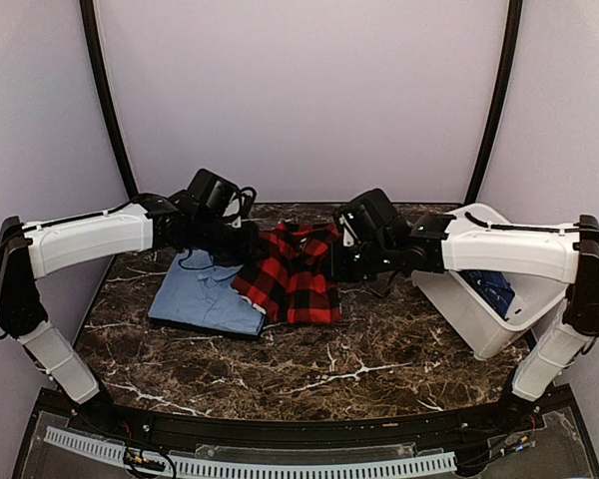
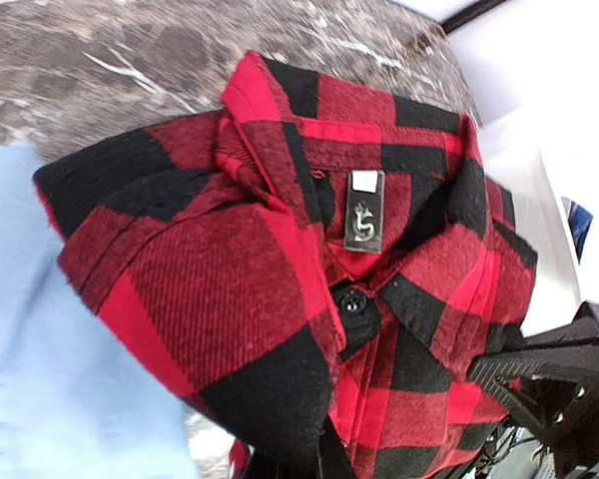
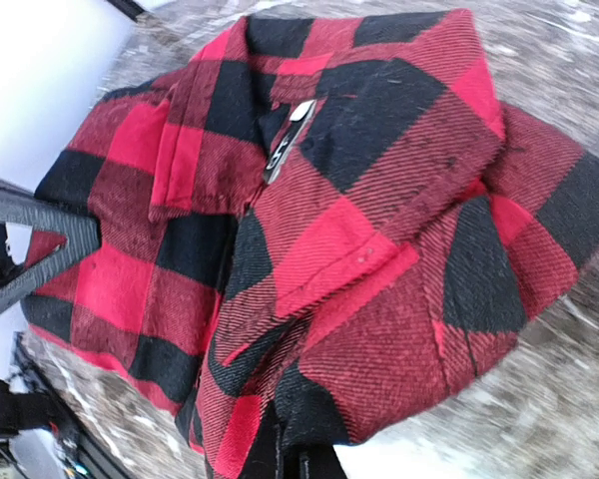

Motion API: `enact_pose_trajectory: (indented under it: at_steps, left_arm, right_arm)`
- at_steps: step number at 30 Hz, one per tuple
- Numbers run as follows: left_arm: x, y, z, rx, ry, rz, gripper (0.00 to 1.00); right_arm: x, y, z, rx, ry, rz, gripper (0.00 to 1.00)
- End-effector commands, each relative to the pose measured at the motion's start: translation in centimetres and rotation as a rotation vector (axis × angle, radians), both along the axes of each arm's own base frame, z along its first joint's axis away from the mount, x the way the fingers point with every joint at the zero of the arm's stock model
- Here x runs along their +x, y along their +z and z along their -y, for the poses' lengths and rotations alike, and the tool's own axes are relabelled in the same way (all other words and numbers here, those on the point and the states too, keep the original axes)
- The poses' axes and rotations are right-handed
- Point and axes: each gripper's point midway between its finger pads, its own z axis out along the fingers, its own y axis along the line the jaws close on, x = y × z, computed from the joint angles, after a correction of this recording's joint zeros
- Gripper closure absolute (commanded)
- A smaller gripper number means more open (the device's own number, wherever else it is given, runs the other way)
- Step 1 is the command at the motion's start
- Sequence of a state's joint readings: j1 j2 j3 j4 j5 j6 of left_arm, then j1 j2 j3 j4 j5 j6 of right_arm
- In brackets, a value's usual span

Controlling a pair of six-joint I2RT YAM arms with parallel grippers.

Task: Fold and stack the long sleeve shirts
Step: Place the square-folded shirt on the square-folded shirt.

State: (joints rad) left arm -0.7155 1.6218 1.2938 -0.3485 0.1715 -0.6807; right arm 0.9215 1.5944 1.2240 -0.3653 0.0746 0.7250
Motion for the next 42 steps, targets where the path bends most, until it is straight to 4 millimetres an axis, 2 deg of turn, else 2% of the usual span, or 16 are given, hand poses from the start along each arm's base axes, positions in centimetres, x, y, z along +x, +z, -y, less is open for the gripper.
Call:
enact_pose_trajectory:
  at_steps: [1,6,10,15,20,25,29,31,32,33,36,37,38,42]
  left_arm:
    - [0.5,2.3,-4.8,0.011,0.024,0.042,1.0]
    - [2.1,2.3,-10.3,0.046,0.091,0.047,1.0]
    - [3.0,2.1,-14.1,0.069,0.14,0.045,1.0]
    - [3.1,1.4,-17.2,0.088,0.19,0.025,1.0]
    - [3.0,0.5,-19.5,0.101,0.232,0.0,1.0]
    - [3.0,-1.3,-20.5,0.125,0.247,-0.036,1.0]
    - [3.1,-4.4,-21.6,0.17,0.272,-0.077,1.0]
    - [3.1,-6.8,-22.7,0.209,0.295,-0.121,0.93]
    - [3.2,-7.4,-22.9,0.217,0.298,-0.133,0.8]
    - [3.3,-8.5,-23.4,0.236,0.308,-0.154,0.75]
    - [3.7,-10.0,-24.5,0.291,0.34,-0.172,0.62]
    - [3.9,-10.2,-24.8,0.304,0.353,-0.172,0.58]
    - [4.1,-10.3,-25.4,0.325,0.374,-0.168,0.5]
    - [4.9,-9.6,-26.2,0.348,0.41,-0.146,0.41]
  right_arm:
    - [1.0,2.5,-6.2,0.156,0.031,0.034,1.0]
    - [1.6,2.4,-11.7,0.221,0.075,0.019,1.0]
    - [2.3,2.5,-15.1,0.283,0.098,-0.003,1.0]
    - [2.4,0.9,-17.9,0.309,0.132,-0.061,1.0]
    - [2.0,-0.5,-19.1,0.332,0.154,-0.109,1.0]
    - [2.0,-2.5,-19.3,0.309,0.154,-0.139,1.0]
    - [2.3,-5.7,-18.6,0.267,0.147,-0.177,1.0]
    - [2.7,-7.6,-17.5,0.24,0.133,-0.202,0.87]
    - [2.9,-8.3,-16.8,0.231,0.124,-0.213,0.81]
    - [3.0,-8.9,-16.2,0.227,0.121,-0.225,0.74]
    - [3.3,-9.1,-14.5,0.226,0.11,-0.227,0.56]
    - [3.3,-8.8,-14.1,0.222,0.11,-0.219,0.52]
    - [3.3,-8.6,-13.7,0.213,0.107,-0.21,0.51]
    - [3.1,-7.9,-12.3,0.19,0.103,-0.18,0.49]
